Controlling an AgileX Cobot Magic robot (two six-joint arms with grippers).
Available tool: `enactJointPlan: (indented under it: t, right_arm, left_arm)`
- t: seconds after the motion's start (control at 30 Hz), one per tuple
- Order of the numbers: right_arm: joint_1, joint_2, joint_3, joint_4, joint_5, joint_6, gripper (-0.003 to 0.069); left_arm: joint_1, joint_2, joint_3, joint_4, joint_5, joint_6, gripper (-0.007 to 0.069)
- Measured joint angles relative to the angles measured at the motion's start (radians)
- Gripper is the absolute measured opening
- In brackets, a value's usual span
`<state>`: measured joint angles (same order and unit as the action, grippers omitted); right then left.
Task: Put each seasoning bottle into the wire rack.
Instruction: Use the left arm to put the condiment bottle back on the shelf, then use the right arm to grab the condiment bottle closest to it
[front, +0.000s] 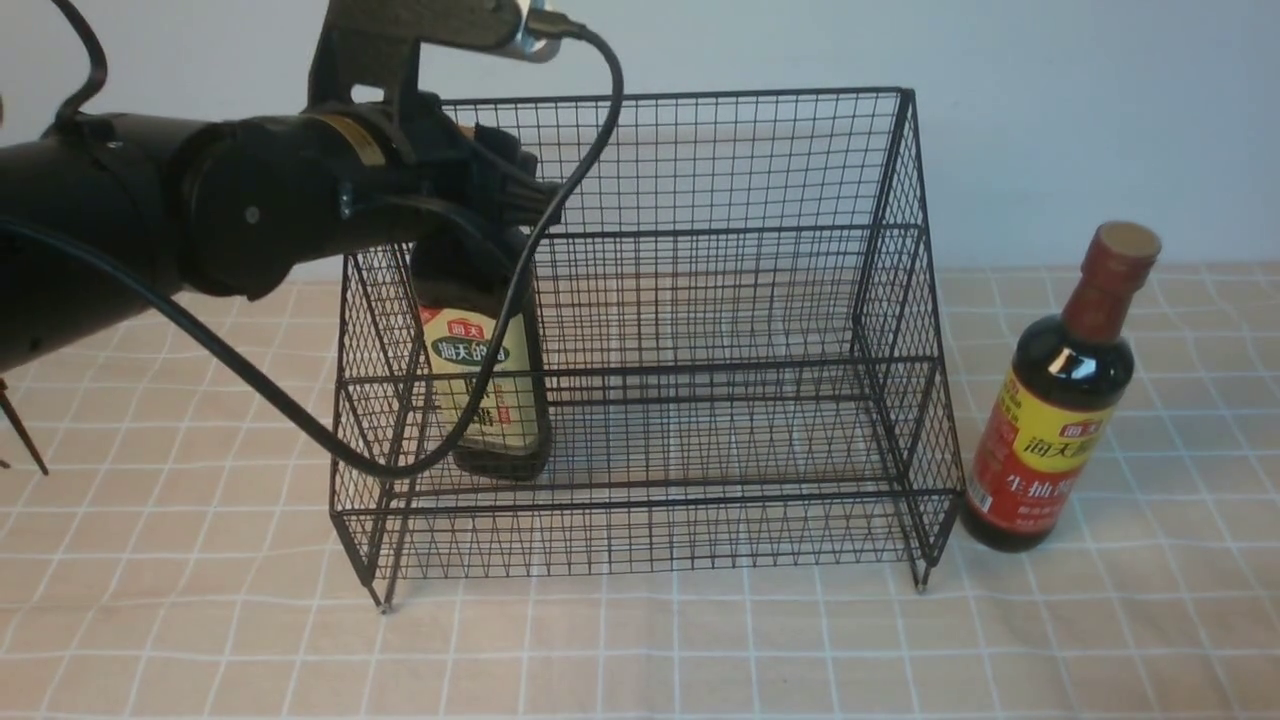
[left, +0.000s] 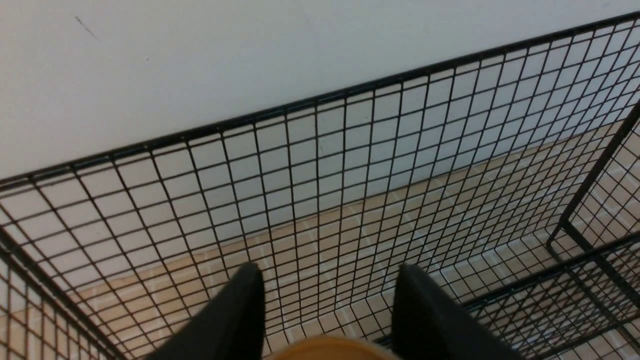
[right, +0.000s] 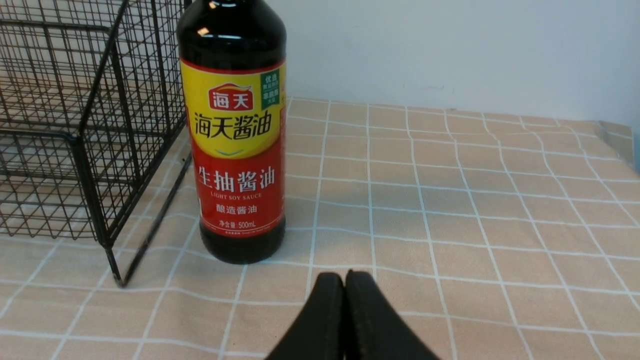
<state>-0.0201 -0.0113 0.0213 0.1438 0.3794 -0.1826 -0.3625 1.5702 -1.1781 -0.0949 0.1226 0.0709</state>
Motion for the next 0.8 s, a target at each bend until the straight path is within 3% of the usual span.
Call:
enactJointPlan:
  t: [0.23, 0.43, 0.57, 0.7, 0.8]
  right_arm:
    - [0.000, 0.000, 0.000, 0.000, 0.000, 0.000, -0.0014]
    - [0.000, 0.000, 0.000, 0.000, 0.000, 0.000, -0.0014]
    - [0.000, 0.000, 0.000, 0.000, 0.000, 0.000, -0.0014]
    - [0.000, 0.000, 0.000, 0.000, 0.000, 0.000, -0.0014]
    - [0.000, 0.000, 0.000, 0.000, 0.000, 0.000, -0.0014]
  left_arm:
    - [0.000, -0.055, -0.001, 0.025, 0.092, 0.000, 0.0411]
    - [0.000, -0.181, -0.001, 0.031, 0.195, 0.000, 0.0410]
    - [0.000, -0.300, -0.001, 0.075, 0.319, 0.000, 0.0321]
    - [0.000, -0.463, -0.001, 0.191, 0.504, -0.029, 0.0108]
    - [0.000, -0.574, -0.001, 0.275, 0.648, -0.098, 0.0021]
